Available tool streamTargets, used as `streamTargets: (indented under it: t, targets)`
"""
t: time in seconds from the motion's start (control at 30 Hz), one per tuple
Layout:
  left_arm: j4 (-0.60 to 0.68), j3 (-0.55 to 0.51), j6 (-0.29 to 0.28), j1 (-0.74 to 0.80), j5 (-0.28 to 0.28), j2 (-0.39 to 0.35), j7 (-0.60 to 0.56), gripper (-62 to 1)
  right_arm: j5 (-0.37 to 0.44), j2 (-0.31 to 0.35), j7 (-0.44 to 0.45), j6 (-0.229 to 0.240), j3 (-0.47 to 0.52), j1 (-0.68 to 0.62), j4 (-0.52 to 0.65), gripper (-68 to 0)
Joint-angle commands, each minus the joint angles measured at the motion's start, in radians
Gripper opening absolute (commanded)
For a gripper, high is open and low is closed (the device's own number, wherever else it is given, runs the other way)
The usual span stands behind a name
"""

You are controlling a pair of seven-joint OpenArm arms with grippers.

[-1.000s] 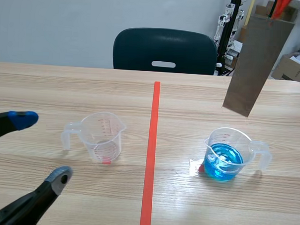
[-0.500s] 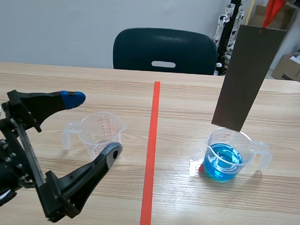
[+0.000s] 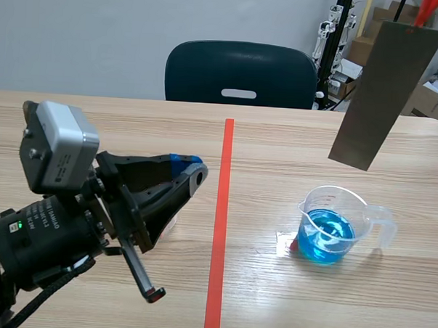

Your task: Do the redox reaction experiment. move the plate over the blue solution

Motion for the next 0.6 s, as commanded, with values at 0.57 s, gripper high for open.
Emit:
streamTargets:
  t: [0.57]
  targets:
    - [0.013,0.129,-0.006,-0.082,0.081,0.131,0.132,-56.3,-0.005,0.024,0.080,0.008,0.029,-0.011,-0.042,-67.3]
